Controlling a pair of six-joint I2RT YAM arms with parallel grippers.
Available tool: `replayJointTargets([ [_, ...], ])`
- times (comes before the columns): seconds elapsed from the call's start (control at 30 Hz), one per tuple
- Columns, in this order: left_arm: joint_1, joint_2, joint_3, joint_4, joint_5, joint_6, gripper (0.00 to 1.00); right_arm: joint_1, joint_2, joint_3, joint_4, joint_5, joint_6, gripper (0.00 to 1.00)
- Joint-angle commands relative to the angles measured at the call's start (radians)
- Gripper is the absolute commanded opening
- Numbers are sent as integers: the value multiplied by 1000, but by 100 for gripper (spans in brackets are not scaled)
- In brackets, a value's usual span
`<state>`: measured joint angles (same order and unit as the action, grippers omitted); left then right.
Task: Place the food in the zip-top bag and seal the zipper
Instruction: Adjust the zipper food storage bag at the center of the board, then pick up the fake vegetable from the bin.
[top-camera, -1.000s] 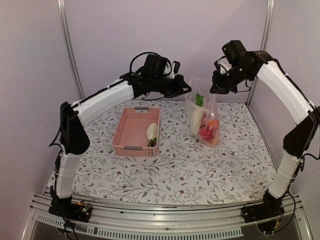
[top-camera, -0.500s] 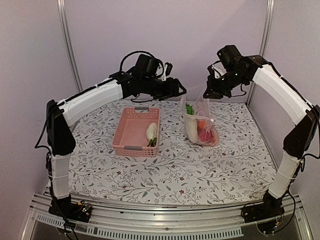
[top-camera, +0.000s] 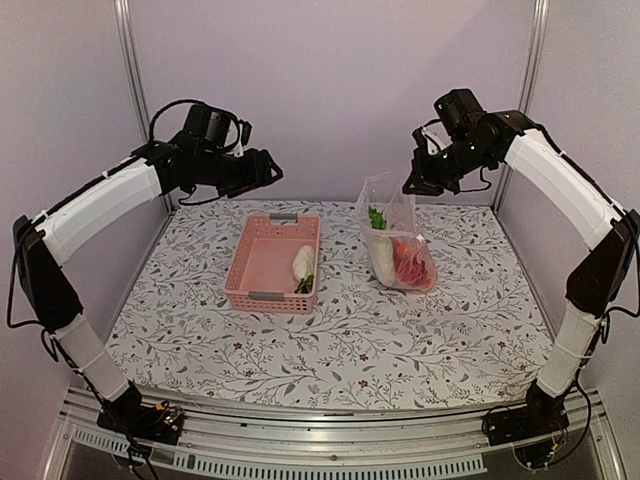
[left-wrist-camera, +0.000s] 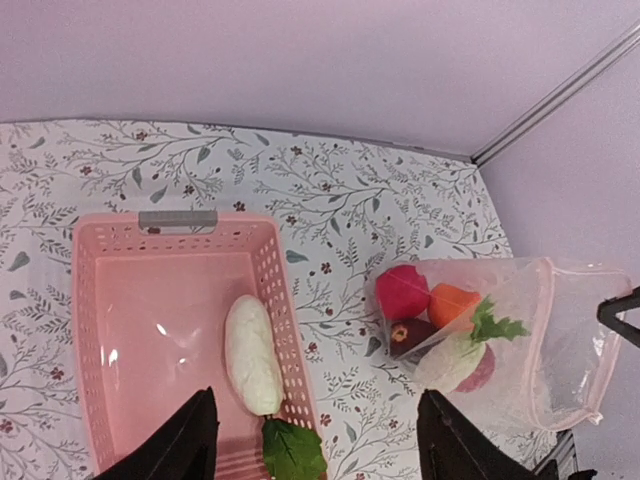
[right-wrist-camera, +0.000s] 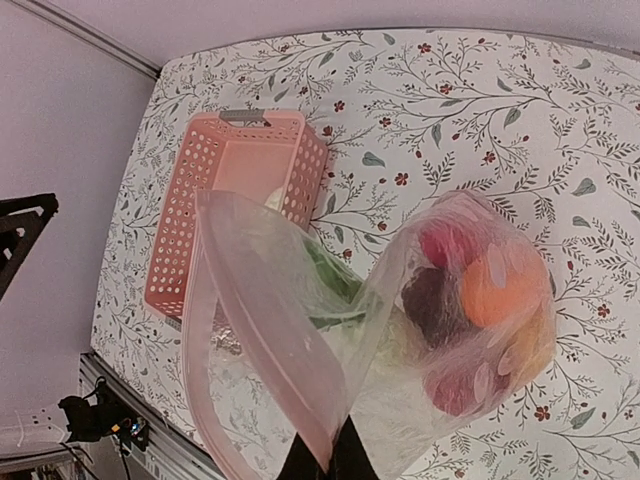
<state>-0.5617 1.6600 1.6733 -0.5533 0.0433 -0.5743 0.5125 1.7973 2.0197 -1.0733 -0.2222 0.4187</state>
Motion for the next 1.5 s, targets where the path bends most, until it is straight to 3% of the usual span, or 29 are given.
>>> replayJointTargets([
  [0.0,14,53,-77,-153,-4,-1,67,8,18,3,29,-19,-8,0],
  [0.4,11,236,-85,-151,184,-38,68,8,30,7,23,-22,-13,0],
  [0.83,12,450,18,-143,223,-43,65,8,23,-3,15,-12,-19,0],
  [1.1,12,482,-5,-52,296,-31,65,8,19,-4,6,-6,-21,0],
  [1.47,13,549,41,-65,314,-2,64,8,20,-7,8,-8,-14,0],
])
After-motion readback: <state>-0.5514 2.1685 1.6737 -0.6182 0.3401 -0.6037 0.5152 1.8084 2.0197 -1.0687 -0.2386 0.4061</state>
